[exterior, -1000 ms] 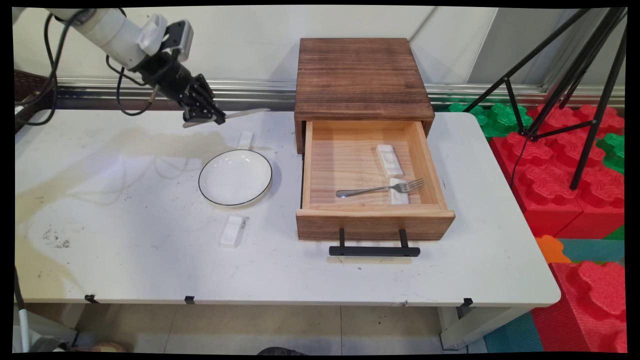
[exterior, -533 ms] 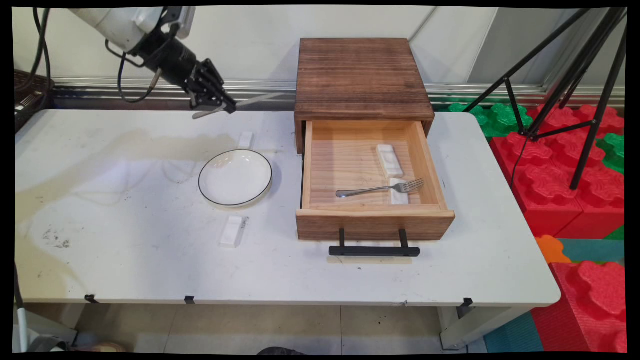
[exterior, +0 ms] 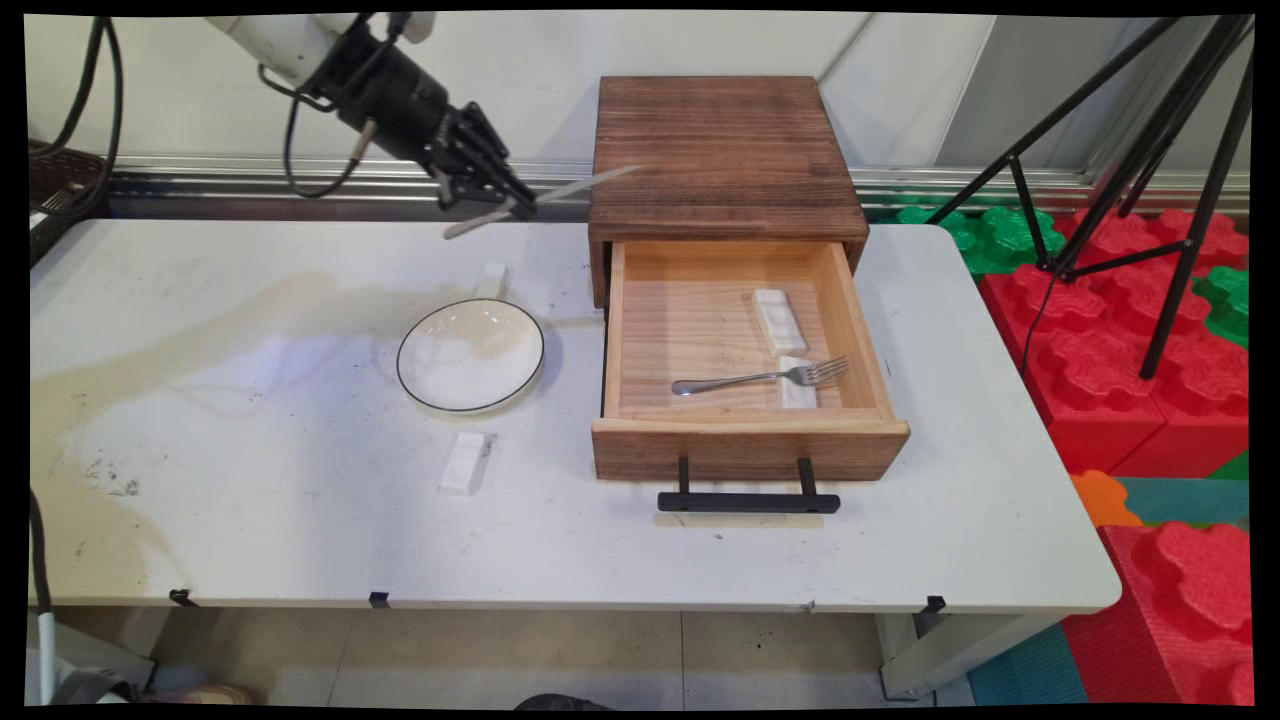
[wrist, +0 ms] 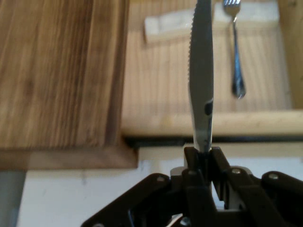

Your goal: Place the picked object into the drawer

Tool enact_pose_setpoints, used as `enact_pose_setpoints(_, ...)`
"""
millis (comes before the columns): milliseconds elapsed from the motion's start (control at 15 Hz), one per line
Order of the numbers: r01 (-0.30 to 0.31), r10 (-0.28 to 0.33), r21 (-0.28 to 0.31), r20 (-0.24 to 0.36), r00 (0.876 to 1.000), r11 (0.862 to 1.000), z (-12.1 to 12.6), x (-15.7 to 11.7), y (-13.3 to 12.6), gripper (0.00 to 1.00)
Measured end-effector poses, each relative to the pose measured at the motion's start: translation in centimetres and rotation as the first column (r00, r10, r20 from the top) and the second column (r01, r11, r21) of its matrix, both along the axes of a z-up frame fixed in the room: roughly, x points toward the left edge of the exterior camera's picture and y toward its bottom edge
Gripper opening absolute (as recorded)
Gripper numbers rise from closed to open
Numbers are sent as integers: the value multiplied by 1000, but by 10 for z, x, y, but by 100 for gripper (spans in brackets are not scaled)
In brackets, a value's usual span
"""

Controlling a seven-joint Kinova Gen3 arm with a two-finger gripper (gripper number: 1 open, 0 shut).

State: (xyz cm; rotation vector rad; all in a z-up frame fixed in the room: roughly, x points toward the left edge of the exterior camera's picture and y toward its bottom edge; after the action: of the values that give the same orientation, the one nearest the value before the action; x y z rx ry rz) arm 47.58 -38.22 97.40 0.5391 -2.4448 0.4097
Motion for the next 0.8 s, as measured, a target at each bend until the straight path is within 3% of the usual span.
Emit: enact_pose_setpoints(800, -8, 8, 12, -68, 998, 1000, -11, -119, -22, 0)
